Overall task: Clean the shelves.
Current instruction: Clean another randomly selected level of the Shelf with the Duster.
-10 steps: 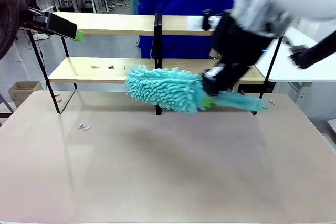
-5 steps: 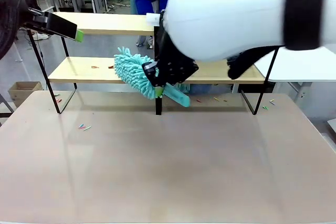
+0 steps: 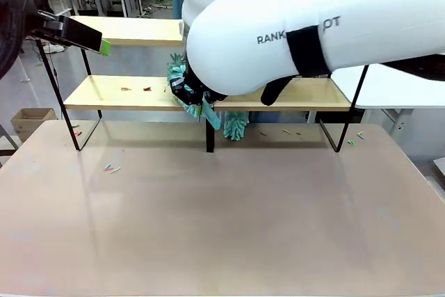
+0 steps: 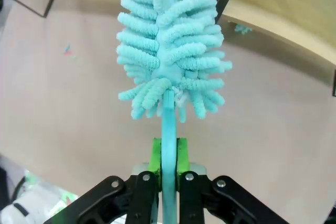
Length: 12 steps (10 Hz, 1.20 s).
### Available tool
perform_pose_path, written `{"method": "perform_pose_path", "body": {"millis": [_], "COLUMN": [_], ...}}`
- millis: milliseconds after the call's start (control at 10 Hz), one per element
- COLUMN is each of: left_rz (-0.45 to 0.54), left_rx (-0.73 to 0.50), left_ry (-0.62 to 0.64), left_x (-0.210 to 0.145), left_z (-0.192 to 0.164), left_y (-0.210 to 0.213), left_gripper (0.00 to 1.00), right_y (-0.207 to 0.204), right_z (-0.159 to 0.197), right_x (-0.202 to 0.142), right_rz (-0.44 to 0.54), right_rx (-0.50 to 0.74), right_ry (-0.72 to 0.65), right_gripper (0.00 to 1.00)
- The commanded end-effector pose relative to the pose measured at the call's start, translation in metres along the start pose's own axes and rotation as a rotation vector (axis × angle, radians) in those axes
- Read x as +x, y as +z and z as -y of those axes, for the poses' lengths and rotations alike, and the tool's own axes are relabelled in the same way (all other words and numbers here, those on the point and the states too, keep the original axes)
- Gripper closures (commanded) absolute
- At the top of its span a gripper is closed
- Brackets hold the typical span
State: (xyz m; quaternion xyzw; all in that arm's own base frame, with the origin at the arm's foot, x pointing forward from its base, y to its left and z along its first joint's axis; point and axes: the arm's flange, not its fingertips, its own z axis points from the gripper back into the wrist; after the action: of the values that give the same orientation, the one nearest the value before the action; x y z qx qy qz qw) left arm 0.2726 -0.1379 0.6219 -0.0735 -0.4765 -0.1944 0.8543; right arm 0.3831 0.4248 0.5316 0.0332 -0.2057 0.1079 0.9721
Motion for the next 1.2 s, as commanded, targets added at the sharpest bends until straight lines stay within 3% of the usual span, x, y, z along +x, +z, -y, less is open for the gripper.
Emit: {"method": "perform_pose_path", "body": {"millis": [0,300,800,1000,1100], "left_rz": [0.001,0.001,0.001,0.001,0.001], "left_rx": [-0.001,-0.001,-0.001,-0.001,-0.001], "left_ry": [0.0,0.0,0.0,0.0,0.0], "left_x": [0.0,0.0,0.0,0.0,0.0], "left_z": [0.0,0.0,0.0,0.0,0.0], "left_y": [0.0,0.0,0.0,0.0,0.0], "left_gripper": [0.0,0.0,0.0,0.0,0.0], "right_y": [-0.005,-0.027,-0.056,-0.063,-0.063], "right_z": [-0.026,-0.042,-0.071,-0.086,-0.087], "right_x": [0.014,0.034,0.065,0.068,0.064], "right_rz": [0.026,0.053,-0.064,-0.136,-0.194], "right_rx": [-0.027,0.033,0.28,0.376,0.456], "right_ry": [-0.048,-0.057,0.034,0.191,0.341], "right_gripper": [0.87,0.87,0.87,0.87,0.87]}}
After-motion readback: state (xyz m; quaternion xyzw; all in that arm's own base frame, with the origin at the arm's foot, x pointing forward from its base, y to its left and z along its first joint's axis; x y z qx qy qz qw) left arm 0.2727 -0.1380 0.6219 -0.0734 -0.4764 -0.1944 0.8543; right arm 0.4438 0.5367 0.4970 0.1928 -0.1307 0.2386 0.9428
